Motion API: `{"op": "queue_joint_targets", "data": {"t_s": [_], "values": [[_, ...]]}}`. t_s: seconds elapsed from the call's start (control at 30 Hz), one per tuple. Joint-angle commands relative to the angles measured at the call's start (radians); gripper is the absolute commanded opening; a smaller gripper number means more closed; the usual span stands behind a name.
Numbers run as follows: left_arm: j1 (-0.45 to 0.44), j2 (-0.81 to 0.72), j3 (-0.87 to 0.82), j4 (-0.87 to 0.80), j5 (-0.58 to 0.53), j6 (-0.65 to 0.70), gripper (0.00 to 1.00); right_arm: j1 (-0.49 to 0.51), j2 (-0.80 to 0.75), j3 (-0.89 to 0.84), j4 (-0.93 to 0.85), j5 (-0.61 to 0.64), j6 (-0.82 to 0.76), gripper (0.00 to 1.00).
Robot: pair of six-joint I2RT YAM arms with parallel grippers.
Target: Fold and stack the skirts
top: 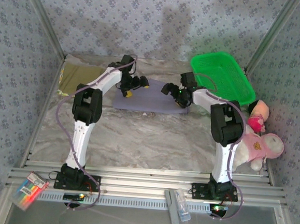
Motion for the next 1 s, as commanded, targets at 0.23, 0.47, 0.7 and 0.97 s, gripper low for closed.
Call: {"op": "queue_joint_targets", "data": {"t_s": [0.23, 0.47, 0.7, 0.97], "values": [[-0.019, -0.197, -0.455, 0.239, -0.013, -0.133, 1.00, 0.026, -0.026, -0.071, -0.052, -0.089, -0.155, 1.00], [-0.061, -0.474, -0.800, 0.366, -0.051, -0.258, 1.00, 0.023, -0.190, -0.201, -0.066, -0.174, -0.251, 1.00], [-0.028, -0.546, -0.731, 0.214, -0.134, -0.097, 1.00, -0.020, -0.292, -0.277, -0.032, -0.045, -0.322, 1.00], [0.072, -0.490, -0.613, 0.093, -0.246, 0.135, 0.95, -0.136, -0.170, -0.104, -0.144, -0.038, -0.584, 0.74]]}}
